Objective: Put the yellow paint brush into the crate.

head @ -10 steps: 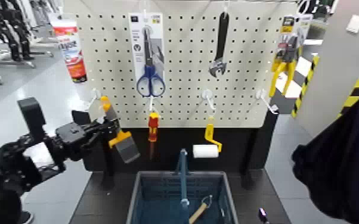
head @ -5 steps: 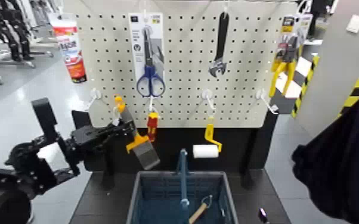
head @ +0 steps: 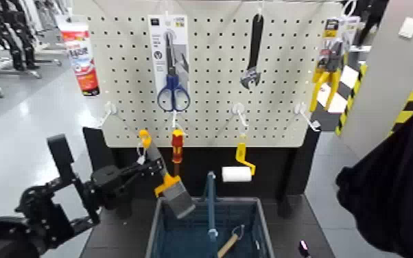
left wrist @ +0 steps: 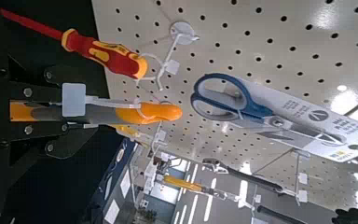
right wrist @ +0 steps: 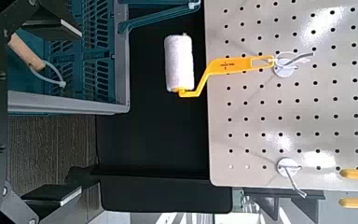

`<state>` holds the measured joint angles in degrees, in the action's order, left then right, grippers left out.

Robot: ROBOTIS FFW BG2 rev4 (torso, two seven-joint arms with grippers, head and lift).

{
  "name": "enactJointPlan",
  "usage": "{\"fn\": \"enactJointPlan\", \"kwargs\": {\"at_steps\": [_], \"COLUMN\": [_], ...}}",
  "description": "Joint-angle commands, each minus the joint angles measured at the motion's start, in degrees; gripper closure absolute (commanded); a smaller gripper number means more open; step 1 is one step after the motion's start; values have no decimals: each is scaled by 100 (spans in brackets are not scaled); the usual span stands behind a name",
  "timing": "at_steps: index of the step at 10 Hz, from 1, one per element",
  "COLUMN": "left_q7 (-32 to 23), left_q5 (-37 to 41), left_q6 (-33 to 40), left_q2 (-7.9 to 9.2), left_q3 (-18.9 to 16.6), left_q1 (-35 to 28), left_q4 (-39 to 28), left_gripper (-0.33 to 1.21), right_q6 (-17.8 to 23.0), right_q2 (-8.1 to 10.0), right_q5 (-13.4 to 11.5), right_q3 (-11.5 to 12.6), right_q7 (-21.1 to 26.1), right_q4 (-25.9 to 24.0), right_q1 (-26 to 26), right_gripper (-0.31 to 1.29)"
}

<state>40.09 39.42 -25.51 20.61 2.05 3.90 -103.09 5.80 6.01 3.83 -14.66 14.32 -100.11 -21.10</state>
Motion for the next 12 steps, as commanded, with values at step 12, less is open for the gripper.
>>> {"fn": "enactJointPlan", "kwargs": {"at_steps": [12], "left_q7": [25], "left_q5": [-75], "left_q6": [283], "left_q2": [-83], "left_q3": [1404], "left_q1": [383], "left_q4": [1617], "left_gripper": [90], "right_q6": [106], "right_q2": [-12], "right_q5": [127], "right_q3": [-28], "right_q7": [0], "right_q4": [79], "right_q1": [0], "right_gripper": [14]}}
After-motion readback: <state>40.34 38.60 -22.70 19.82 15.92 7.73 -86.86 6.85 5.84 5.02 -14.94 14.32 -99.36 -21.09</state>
